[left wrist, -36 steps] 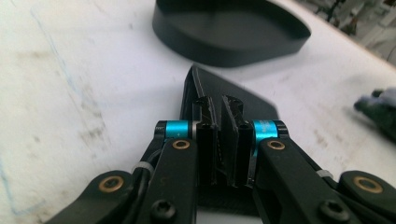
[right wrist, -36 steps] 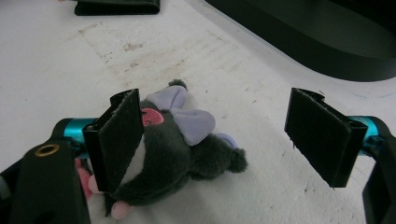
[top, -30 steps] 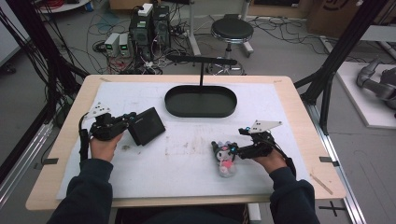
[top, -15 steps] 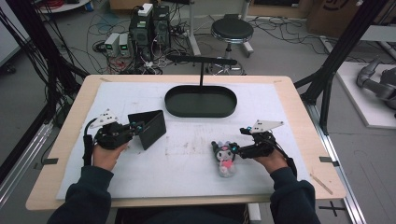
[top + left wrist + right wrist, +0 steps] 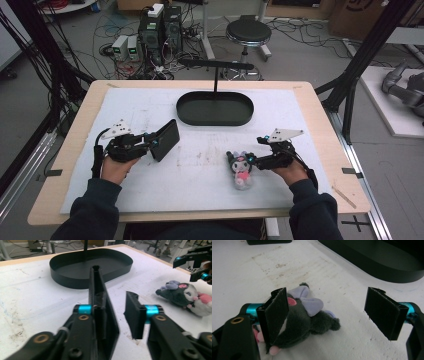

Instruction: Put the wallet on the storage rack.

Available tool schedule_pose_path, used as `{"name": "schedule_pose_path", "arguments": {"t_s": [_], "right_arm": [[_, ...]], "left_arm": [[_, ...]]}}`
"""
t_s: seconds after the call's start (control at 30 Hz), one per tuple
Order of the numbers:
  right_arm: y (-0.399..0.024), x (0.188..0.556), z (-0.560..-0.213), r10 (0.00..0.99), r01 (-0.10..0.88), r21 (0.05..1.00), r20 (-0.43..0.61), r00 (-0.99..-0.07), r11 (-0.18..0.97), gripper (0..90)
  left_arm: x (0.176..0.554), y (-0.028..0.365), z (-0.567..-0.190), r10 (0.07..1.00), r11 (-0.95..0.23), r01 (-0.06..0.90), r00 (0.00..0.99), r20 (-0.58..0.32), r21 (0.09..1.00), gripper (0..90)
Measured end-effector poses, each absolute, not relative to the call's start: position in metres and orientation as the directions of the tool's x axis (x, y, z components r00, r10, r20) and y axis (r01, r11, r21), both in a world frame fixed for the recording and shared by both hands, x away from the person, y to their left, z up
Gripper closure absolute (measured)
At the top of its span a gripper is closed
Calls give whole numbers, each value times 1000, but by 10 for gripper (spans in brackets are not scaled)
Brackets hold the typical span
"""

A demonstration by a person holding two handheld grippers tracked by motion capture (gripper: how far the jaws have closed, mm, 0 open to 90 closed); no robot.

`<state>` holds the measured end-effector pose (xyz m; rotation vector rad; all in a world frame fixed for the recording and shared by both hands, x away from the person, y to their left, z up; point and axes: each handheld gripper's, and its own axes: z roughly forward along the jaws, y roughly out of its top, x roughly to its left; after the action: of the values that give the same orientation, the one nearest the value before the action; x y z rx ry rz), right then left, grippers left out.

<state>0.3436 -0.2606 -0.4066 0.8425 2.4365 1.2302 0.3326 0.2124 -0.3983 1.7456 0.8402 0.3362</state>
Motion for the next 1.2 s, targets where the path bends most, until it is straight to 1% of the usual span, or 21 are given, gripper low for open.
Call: {"name": "schedule_pose_path", "arguments": {"t_s": [0.03, 0.07, 0.1, 0.2, 0.23, 0.27, 0.3, 0.33, 0.37, 0.4, 0.47, 0.53, 0.57, 0.67, 0.7, 0.83, 1.0, 1.07, 1.2], "right_arm": [[-261, 344, -407, 615, 371, 802, 7, -788, 467, 197], [-261, 344, -407, 615, 371, 802, 6, -788, 467, 197], [-261, 344, -407, 615, 372, 802, 7, -788, 467, 197], [-261, 344, -407, 616, 373, 802, 8, -788, 466, 196], [-261, 344, -407, 616, 373, 802, 8, -788, 467, 197], [-260, 344, -407, 617, 373, 803, 7, -787, 465, 196], [-260, 344, -407, 617, 372, 803, 7, -787, 466, 196], [-260, 344, -407, 617, 372, 803, 7, -787, 466, 196], [-260, 344, -407, 617, 373, 803, 7, -787, 466, 197], [-260, 344, -407, 617, 373, 803, 7, -787, 466, 197], [-261, 344, -407, 617, 372, 803, 7, -787, 466, 197], [-261, 344, -406, 617, 373, 803, 7, -787, 466, 196], [-261, 343, -406, 619, 377, 802, 11, -785, 464, 196], [-261, 343, -407, 618, 374, 803, 10, -786, 464, 197], [-262, 343, -407, 618, 373, 803, 6, -786, 466, 197], [-262, 344, -407, 620, 375, 802, 8, -784, 464, 197], [-262, 343, -407, 620, 375, 802, 8, -784, 464, 196], [-262, 343, -407, 621, 374, 803, 7, -784, 463, 197], [-262, 343, -407, 622, 377, 802, 8, -783, 464, 197]], "left_arm": [[333, 211, -399, 688, -135, 359, 704, -174, 924, 575], [333, 211, -399, 688, -135, 359, 704, -174, 924, 529], [332, 210, -400, 694, -142, 353, 702, -161, 925, 506], [332, 209, -400, 694, -169, 328, 710, -124, 929, 496], [331, 208, -400, 691, -171, 324, 713, -121, 930, 510], [331, 207, -400, 693, -179, 315, 713, -108, 932, 601], [330, 206, -400, 693, -195, 302, 716, -87, 933, 675], [329, 205, -400, 695, -214, 286, 717, -60, 934, 675], [328, 203, -399, 700, -236, 277, 713, -35, 932, 782], [327, 201, -398, 705, -249, 272, 708, -19, 929, 782], [327, 197, -395, 733, -269, 291, 680, -1, 918, 848], [327, 198, -394, 743, -264, 303, 669, -8, 916, 852], [329, 202, -392, 759, -238, 317, 650, -28, 918, 855], [331, 208, -390, 777, -210, 327, 628, -46, 922, 855], [331, 212, -389, 793, -194, 323, 608, -47, 926, 856], [330, 214, -388, 808, -187, 320, 588, -39, 929, 855], [331, 206, -390, 773, -197, 344, 630, -70, 918, 856], [330, 201, -391, 742, -189, 361, 662, -108, 913, 856], [329, 198, -392, 727, -196, 365, 677, -115, 910, 855]]}}
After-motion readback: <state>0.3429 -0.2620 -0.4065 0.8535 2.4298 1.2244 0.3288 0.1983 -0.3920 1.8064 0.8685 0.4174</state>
